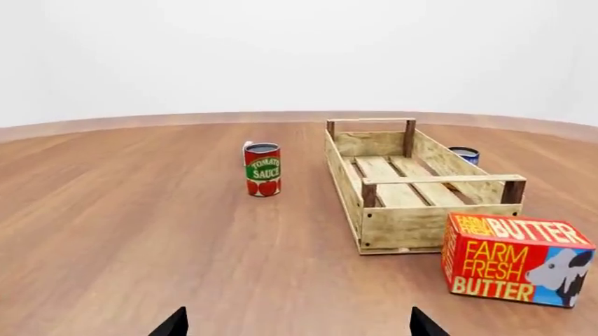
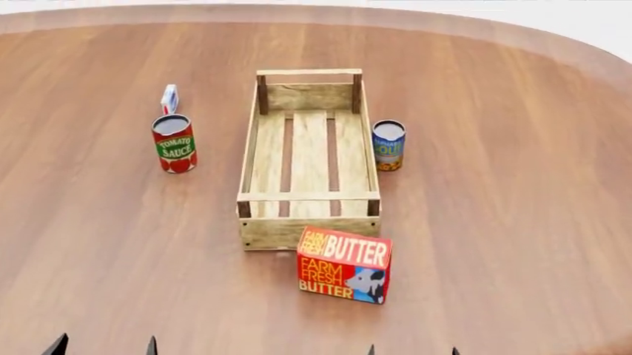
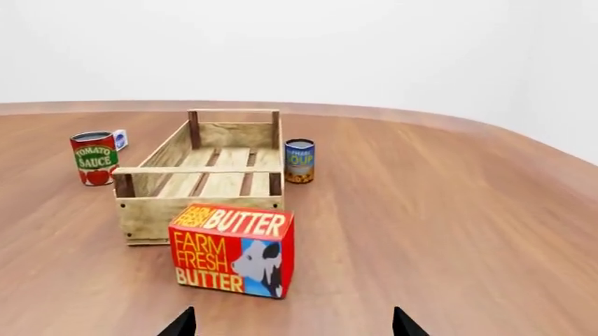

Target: Pick up the butter and put it in the tray.

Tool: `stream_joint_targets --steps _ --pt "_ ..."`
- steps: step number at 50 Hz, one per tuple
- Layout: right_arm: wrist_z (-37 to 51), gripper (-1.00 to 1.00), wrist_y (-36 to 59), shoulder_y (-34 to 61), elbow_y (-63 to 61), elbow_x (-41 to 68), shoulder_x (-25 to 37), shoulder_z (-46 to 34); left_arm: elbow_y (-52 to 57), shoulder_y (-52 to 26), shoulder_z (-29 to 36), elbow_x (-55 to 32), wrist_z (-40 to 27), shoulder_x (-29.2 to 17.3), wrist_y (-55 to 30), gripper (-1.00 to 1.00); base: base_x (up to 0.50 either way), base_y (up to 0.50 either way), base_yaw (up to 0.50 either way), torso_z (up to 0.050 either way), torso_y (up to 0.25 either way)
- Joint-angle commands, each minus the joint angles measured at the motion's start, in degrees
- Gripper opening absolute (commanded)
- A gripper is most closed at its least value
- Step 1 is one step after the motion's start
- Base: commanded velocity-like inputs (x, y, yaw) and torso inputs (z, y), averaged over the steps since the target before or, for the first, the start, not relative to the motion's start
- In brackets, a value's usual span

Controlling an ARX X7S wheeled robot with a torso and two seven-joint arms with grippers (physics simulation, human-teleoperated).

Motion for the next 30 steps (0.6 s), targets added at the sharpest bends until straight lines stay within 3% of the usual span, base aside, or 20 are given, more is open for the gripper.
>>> stream_joint_targets --steps 1,30 --pt "1.27 1.00 0.36 0.27 0.08 -0.09 0.47 -0.74 -0.13 -0.26 0.64 -0.48 -0.86 -0.62 0.00 1.00 0.50 -0.02 0.00 0.000 0.000" --pt "2.57 1.00 0.65 0.56 0.15 0.77 1.61 -2.32 -0.16 -0.46 1.96 -1.30 -2.38 -1.84 0.07 1.00 0.50 -0.02 0.00 0.000 0.000"
